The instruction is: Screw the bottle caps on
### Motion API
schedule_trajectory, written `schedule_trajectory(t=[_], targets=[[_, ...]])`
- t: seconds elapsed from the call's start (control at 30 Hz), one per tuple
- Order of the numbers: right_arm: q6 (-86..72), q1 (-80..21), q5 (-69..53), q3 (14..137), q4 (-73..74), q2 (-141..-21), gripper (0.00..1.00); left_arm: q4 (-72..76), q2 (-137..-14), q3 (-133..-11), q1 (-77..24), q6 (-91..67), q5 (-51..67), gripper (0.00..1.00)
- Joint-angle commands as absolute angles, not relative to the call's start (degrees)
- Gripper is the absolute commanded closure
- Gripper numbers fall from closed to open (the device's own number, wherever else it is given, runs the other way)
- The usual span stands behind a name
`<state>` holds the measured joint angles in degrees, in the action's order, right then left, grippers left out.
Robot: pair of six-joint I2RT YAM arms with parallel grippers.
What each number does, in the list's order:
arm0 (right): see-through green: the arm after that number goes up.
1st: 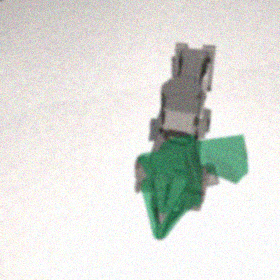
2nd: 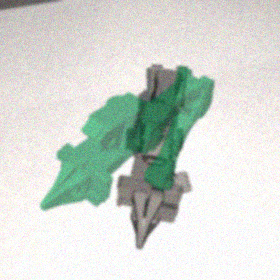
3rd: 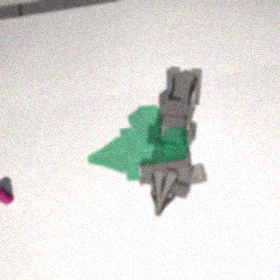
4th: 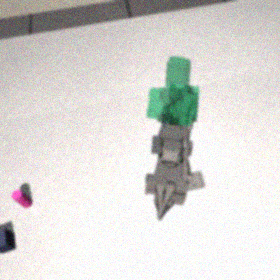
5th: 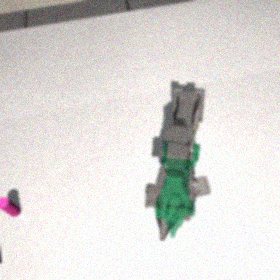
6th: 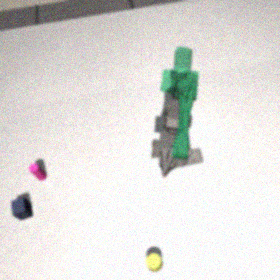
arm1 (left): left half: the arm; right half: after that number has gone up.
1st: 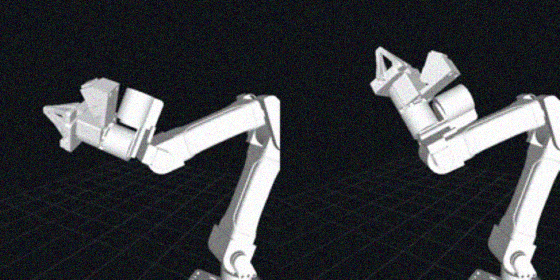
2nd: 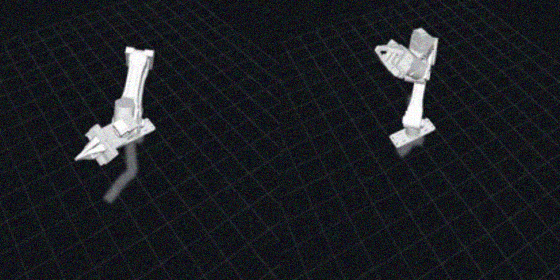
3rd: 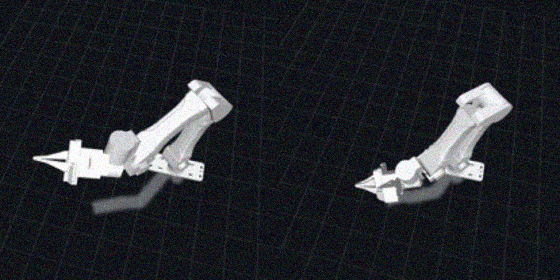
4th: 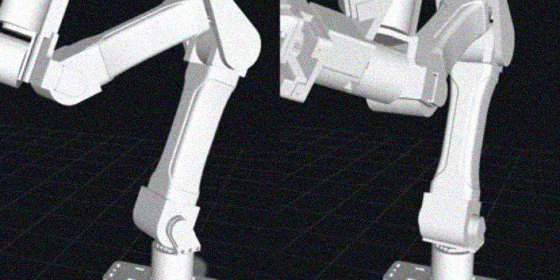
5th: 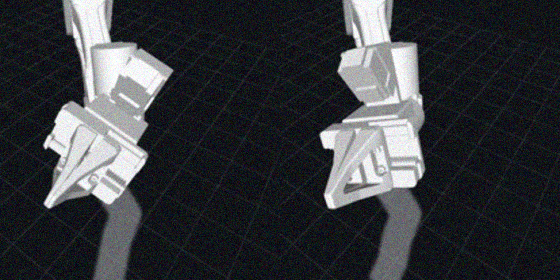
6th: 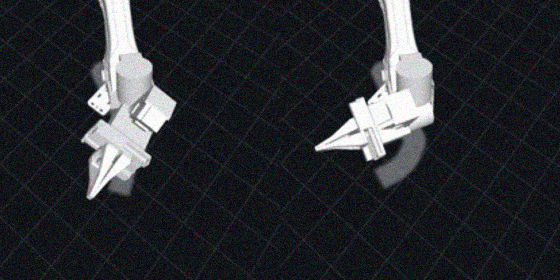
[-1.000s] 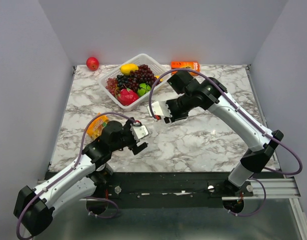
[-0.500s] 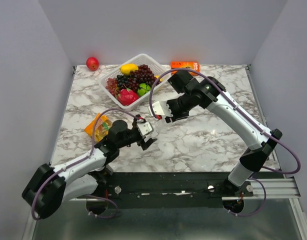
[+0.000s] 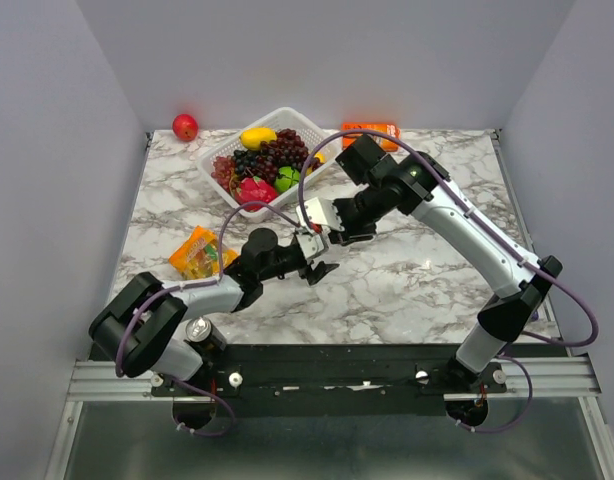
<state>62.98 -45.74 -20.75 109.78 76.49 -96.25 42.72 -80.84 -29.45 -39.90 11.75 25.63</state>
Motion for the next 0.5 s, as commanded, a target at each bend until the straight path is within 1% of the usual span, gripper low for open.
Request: schedule_trajectory(t=[0.0,0.17,0.47], targets=[[58.98,-45.09,-23.03,111.35,87.45,-98.08,0.79,49.48,-83.41,-31.11,-41.83,9.15,31.2,0.21],[54.68,-43.95,-23.73,115.3,87.36,-101.16,0.73,49.83,-84.2,-31.46,-42.63,5.98,31.73,0.23],[53.17,-43.07,-25.05,116.46,87.1,-103.97,0.67,51.5,-86.22,-29.8,-42.63,5.54,26.81,0.18]])
